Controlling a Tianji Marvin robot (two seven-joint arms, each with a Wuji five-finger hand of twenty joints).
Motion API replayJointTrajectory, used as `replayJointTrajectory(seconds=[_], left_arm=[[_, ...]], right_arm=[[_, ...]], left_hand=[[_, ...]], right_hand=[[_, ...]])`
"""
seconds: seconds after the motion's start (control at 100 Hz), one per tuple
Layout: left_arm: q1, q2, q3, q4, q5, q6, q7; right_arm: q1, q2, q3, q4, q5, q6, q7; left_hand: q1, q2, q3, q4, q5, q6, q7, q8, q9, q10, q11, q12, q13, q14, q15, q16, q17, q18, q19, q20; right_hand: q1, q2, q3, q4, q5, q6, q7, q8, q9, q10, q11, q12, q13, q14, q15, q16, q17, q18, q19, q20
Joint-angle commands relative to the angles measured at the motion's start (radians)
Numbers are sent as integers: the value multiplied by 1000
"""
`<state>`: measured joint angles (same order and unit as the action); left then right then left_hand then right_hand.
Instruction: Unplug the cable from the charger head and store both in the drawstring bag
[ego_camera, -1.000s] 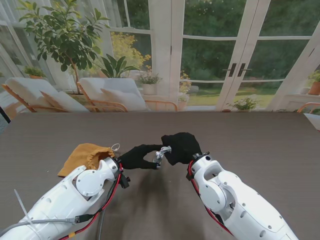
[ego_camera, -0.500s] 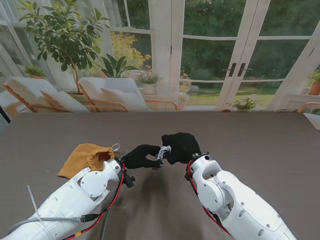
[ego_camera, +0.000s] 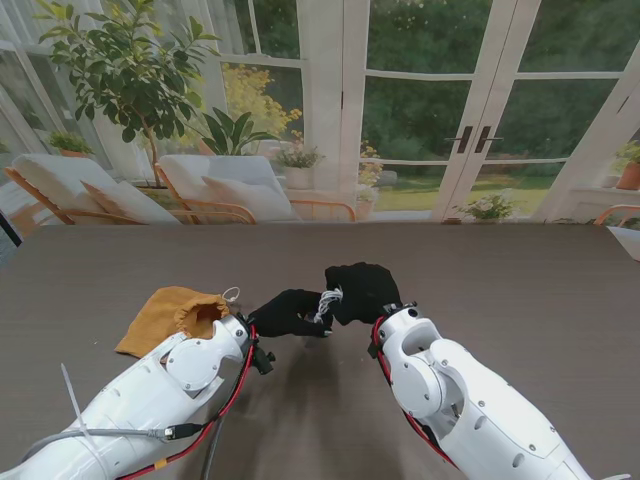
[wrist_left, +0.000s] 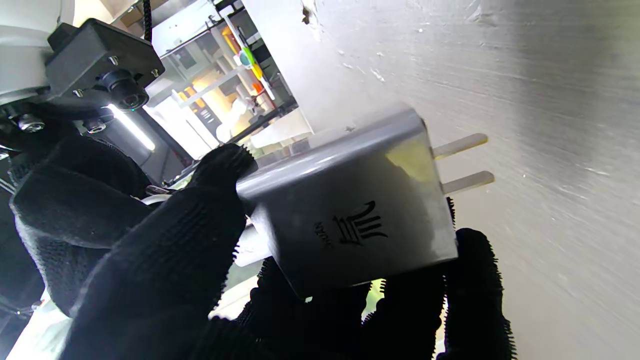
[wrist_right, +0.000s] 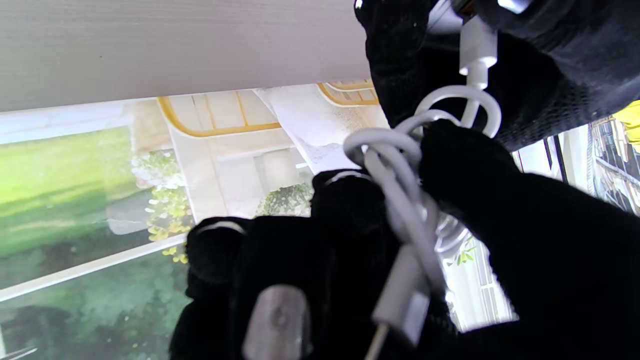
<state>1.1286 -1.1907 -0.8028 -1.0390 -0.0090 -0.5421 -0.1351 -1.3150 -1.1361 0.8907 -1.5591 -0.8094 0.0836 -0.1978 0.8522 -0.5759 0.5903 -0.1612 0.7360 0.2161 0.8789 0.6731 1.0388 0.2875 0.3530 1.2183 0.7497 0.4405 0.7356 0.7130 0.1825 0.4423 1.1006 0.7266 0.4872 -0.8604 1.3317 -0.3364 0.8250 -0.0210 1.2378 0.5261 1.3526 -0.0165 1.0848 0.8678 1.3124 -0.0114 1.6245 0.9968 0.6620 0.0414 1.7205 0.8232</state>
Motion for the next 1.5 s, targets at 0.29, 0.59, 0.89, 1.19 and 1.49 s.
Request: replayJointTrajectory(seconds=[0.29,0.59,0.89,1.19,1.49], left_arm=[[4,4,13,-18,-14,29,-64],[5,13,20,-36,42,48,-55],[10,-25,18,-5,-59,59,-27],[35,-5,-2,-54,-14,104,-32],[63,24,-37,-114,25,126,-63]], right_arm=[[14,-9,9,-7,18,27,7],[8,-13,16,-13,42,44,7],[7,-14,19,-12,49,48,10],[14,-14,29,-4,59,45,17],[-5,-14,60,-11,127,4,43]], left_hand=[[-248,-93,221,26,-128,81,-447,-137,-314,40,79,-388,-156,-37,15,36,-131,-102,-26,-13],[-156,-10,226,42,-87,54,-405,-60,-251,26,115,-351,-85,-43,56,63,-86,-94,-1,39],[434,302,-225,49,-9,41,-127,-30,-37,102,203,-28,59,87,308,162,-18,-27,176,74],[438,337,-130,39,-43,90,32,49,-24,119,431,-8,181,44,622,262,86,10,265,208],[439,355,-138,42,-55,88,83,62,-23,122,491,32,227,4,742,266,127,15,288,284]], right_hand=[[103,36,189,59,53,-16,96,71,98,86,50,-9,11,-220,50,20,511,-52,123,43],[107,27,198,56,60,-6,91,75,98,94,54,-10,11,-215,56,24,512,-48,133,45],[109,30,196,56,59,-5,90,76,97,92,54,-12,11,-219,56,25,512,-49,134,46],[116,4,214,57,79,10,85,77,99,105,68,-8,11,-223,71,33,516,-48,158,54],[149,74,146,35,32,101,48,56,98,164,26,-41,10,-191,77,35,515,-20,171,55]])
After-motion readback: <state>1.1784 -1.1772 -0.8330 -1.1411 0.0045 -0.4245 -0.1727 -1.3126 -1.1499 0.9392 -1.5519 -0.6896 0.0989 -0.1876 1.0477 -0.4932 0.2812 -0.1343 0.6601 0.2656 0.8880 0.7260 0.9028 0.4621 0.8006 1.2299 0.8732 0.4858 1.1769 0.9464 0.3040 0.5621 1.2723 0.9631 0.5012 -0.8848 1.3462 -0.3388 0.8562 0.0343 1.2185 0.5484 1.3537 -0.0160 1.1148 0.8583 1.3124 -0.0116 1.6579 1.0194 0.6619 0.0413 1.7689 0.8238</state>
